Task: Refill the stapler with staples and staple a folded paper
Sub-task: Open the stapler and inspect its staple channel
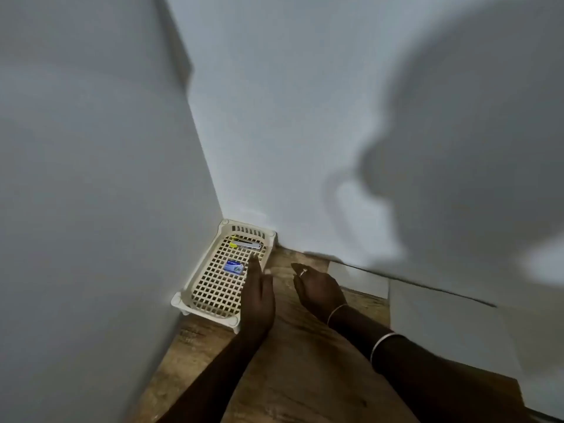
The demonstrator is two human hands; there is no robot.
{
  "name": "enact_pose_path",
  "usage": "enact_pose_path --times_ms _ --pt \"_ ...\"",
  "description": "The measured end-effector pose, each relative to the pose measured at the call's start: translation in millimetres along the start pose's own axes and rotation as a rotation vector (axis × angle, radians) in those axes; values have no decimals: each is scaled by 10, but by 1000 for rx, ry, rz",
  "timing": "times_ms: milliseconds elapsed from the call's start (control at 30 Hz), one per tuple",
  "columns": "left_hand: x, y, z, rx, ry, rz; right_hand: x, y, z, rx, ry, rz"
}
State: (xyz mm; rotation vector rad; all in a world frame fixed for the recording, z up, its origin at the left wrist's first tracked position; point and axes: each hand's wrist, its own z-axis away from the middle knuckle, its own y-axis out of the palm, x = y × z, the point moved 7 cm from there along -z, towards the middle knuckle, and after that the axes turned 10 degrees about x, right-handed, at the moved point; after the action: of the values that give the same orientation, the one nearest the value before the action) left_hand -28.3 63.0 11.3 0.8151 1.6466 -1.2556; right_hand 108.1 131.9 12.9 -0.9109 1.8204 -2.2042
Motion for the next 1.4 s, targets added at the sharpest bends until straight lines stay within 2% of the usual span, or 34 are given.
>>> enact_pose_path --times_ms 67,133,267,367,500,733,867,967,1100,1200,1300,1400 --pt "148 -121 -112 -65 -129 192 117 -7 -213 -25 -50 7" --pt "224 -204 -217 -74 -216 279 268 -14 -468 -38 -94 57" --pt "429 -317 -400 -108 -321 511 517 12 -941 -52 -153 115" --pt "583 -406 -523 -219 -448 715 637 123 -1280 -16 -170 213" --pt "735 -385 -641 -273 -555 970 703 287 -1608 35 -147 347" --pt "988 -449 -688 -333 -599 962 772 454 -1778 67 -138 336" --pt "1043 -466 -666 -340 -611 942 751 475 -1730 24 -172 296" --pt "929 -504 -640 -320 -578 852 666 391 -1643 -69 -122 61" --pt "585 -496 -591 -249 -479 700 466 231 -1412 -121 85 -691" --pt "356 -358 -602 -135 -458 730 415 80 -1171 -130 111 -1073" --pt "100 -172 -599 9 -430 829 395 -53 -871 -81 67 -1265" --pt "-138 -56 -515 72 -392 895 340 -185 -529 -34 32 -1390"
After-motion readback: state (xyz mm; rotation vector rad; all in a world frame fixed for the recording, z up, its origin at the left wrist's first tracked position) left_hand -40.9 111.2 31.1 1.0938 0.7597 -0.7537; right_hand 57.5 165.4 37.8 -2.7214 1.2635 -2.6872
